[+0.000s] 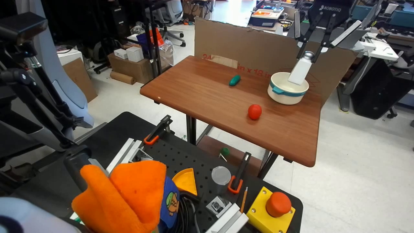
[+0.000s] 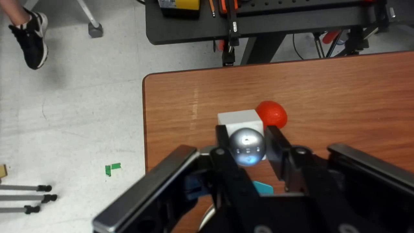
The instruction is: Remove the white bottle from the white bowl and put it on the table
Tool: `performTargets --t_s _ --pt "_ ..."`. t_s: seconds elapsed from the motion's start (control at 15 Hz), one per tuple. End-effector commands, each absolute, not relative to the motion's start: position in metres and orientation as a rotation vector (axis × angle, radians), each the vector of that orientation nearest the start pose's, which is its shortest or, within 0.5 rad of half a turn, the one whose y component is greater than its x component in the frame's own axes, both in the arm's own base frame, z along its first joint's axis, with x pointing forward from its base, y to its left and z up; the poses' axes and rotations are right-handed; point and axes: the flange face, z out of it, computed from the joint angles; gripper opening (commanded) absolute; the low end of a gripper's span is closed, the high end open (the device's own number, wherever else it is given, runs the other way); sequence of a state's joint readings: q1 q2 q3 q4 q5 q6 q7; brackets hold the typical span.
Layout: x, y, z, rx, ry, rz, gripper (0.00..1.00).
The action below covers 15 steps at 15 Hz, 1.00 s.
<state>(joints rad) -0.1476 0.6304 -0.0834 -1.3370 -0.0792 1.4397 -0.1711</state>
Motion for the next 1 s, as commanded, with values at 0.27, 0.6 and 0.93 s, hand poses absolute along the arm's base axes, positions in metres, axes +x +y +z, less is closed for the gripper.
performTargets --t_s 0.27,0.6,0.93 --pt "0.656 -0.157 0.241 -2.983 0.328 0.895 0.16" --pt "0.641 -0.152 0.197 -3.091 0.535 1.143 0.16" --pt "0.640 -0.150 0.193 -3.280 0.524 1.068 0.16"
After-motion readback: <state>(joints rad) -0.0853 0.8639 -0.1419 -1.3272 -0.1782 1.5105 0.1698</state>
